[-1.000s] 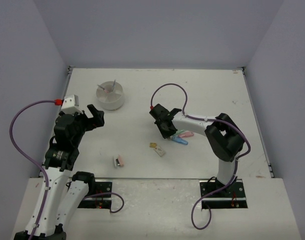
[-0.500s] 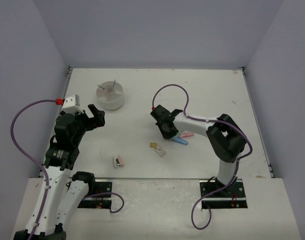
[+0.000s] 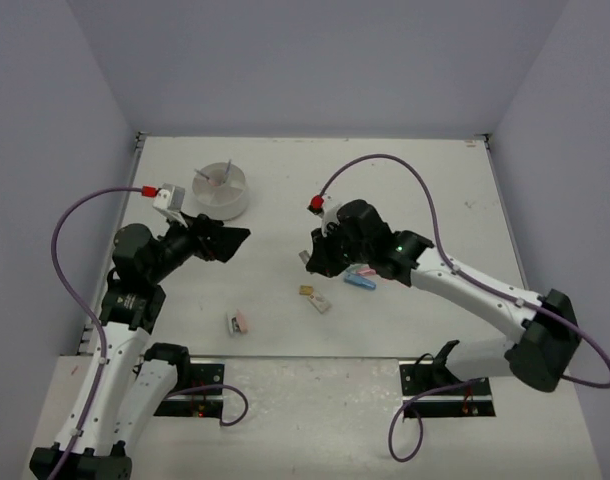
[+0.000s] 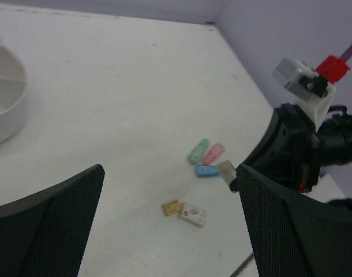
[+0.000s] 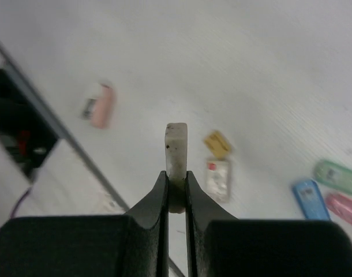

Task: Sort the stationery into containers
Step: Pick up the stationery from the center of the board.

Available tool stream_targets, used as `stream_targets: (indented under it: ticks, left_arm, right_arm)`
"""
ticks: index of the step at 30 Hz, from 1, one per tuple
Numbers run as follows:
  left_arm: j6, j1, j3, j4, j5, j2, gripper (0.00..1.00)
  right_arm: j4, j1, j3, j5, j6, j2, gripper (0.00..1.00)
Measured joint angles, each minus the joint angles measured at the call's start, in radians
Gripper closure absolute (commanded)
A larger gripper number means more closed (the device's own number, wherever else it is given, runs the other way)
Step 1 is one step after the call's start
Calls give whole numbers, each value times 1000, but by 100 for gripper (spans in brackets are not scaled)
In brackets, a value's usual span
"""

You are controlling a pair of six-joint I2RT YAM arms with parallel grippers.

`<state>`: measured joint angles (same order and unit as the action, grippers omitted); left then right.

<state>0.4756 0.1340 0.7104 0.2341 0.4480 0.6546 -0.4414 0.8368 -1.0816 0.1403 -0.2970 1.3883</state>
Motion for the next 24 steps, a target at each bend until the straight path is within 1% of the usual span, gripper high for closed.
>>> stream_targets:
  ticks: [2, 4, 6, 9, 13, 15, 18, 24]
  left_arm:
    - [68, -1, -58, -151, 165, 2, 7]
    - [169, 0, -120, -312, 298, 1, 10]
    - [244, 1, -149, -417, 385, 1, 13]
    - [326, 11, -152, -555, 471, 5, 16]
    - [384, 84, -152, -663, 511, 10, 18]
    - [399, 141, -152, -698, 515, 22, 19]
    - [424, 216, -153, -745, 517, 48, 23]
    - [476, 260, -169, -821, 518, 65, 34]
  right_arm:
    - [79, 0, 40, 123, 2, -108, 100]
    - [161, 0, 84, 251, -6, -197, 100]
    - [224, 1, 110, 357, -20, -245, 100]
    - [314, 2, 133, 494, -50, -266, 100]
    - [391, 3, 142, 607, -93, -268, 100]
    - [421, 3, 142, 641, -108, -273, 100]
    - [441, 3, 140, 666, -115, -280, 100]
    - [442, 3, 133, 674, -114, -286, 100]
